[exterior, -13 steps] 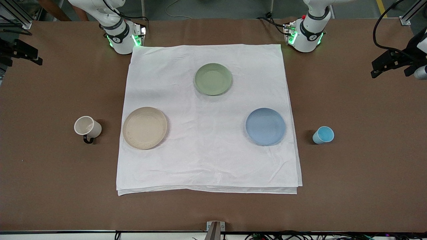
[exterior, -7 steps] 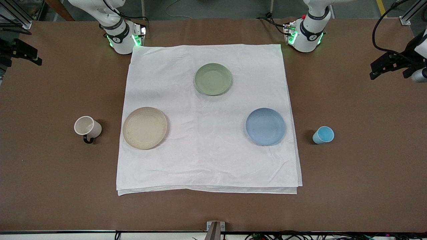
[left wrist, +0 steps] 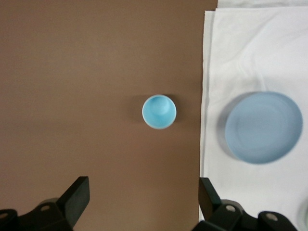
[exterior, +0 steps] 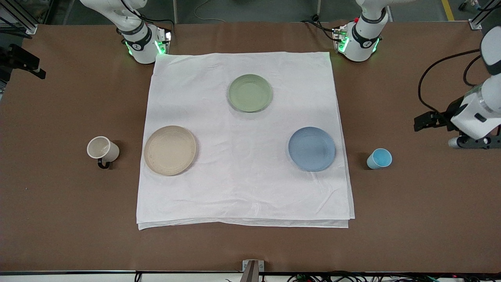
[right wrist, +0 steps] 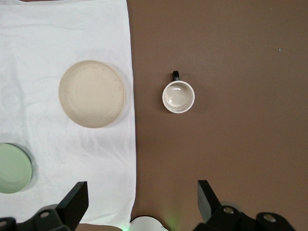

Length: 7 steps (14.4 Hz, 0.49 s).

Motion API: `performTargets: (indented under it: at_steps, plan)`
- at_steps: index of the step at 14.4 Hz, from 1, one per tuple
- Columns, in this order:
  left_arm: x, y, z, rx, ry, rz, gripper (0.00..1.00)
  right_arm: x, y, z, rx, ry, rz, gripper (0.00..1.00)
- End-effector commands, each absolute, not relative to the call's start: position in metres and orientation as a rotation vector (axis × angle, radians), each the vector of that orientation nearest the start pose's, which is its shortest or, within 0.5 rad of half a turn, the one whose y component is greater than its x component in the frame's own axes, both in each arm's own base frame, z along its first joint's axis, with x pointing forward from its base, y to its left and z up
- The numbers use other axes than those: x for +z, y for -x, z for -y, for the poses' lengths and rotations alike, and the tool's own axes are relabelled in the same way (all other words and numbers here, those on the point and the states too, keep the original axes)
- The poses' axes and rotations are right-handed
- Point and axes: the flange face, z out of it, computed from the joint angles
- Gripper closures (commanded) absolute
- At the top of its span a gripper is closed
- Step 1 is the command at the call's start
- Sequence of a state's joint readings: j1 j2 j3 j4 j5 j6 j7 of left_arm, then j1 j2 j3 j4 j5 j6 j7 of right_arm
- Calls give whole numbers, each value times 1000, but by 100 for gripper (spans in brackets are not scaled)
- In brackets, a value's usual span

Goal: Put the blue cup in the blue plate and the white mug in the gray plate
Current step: 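Reach the left gripper toward the blue cup while the right gripper reaches the mug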

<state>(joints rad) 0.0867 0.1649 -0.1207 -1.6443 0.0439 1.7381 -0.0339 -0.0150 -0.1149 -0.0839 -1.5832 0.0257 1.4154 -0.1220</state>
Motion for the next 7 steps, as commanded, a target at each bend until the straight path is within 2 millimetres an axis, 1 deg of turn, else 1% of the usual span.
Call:
performTargets:
  at_steps: [1,2,3,4,5,6,7]
  plan:
    - [448,-601,3,46,3089,-41,0,585,-565,66,165,3102,-17,0]
    - [423,-603,-1,41,3084,-44,0,545,-590,79,190,3107,-41,0]
    - [399,-607,-14,58,3090,-13,0,522,-606,83,164,3119,-34,0]
    - [375,-611,-24,84,3097,10,0,494,-619,86,143,3124,-33,0]
    - [355,-614,-27,105,3101,16,1,456,-627,92,171,3122,-52,0]
    - [334,-615,-29,119,3106,20,2,423,-634,98,169,3121,-70,0]
    - [317,-615,-32,110,3112,23,3,383,-634,104,165,3116,-95,0]
